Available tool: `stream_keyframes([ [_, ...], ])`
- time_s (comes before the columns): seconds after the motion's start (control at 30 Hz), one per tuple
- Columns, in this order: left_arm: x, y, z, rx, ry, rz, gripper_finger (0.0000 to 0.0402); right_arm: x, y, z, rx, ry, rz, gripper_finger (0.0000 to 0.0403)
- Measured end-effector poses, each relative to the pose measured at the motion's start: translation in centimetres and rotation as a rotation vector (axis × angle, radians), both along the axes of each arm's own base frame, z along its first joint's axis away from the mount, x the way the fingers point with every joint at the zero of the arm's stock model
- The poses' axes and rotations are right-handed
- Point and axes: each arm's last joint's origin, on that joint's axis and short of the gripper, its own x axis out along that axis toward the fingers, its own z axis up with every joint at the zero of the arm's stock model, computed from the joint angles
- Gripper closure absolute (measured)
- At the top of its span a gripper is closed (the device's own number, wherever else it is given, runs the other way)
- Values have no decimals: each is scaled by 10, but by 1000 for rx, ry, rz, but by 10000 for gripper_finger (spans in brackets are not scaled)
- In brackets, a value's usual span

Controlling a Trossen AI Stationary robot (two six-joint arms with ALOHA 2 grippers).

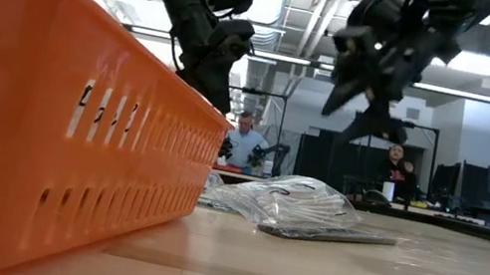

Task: Pick & Place Travel size toiletries
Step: Put the silver nail cutter into the right red basket

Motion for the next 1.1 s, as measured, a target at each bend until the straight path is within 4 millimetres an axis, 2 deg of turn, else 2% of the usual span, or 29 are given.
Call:
stream_keyframes([
  [0.23,3,-7,0,2,-9,-21,399,25,-12,-20,-6,80,-30,234],
  [0.33,3,-7,0,3,-10,-21,399,39,-16,-21,-26,84,1,260],
  [0.43,3,-8,0,1,-7,-26,399,52,-19,-17,-50,98,50,286],
  [0.57,-1,-11,3,-7,8,-34,399,56,-18,0,-75,141,130,319],
  [0.63,-1,-11,7,-1,-13,-36,399,55,-17,4,-25,141,177,337],
  [0.73,-6,-12,13,12,-32,-31,399,58,-14,9,67,26,335,359],
  [0.8,-14,-13,15,15,-25,-22,399,59,-13,11,72,-4,369,371],
  [0.93,-28,-15,21,69,-46,21,399,58,-13,8,-87,117,284,398],
  [1.03,-40,-17,25,94,-77,82,399,54,-11,10,-260,282,154,395],
  [1.1,-48,-18,25,99,-84,107,399,56,-9,11,-296,292,112,393],
])
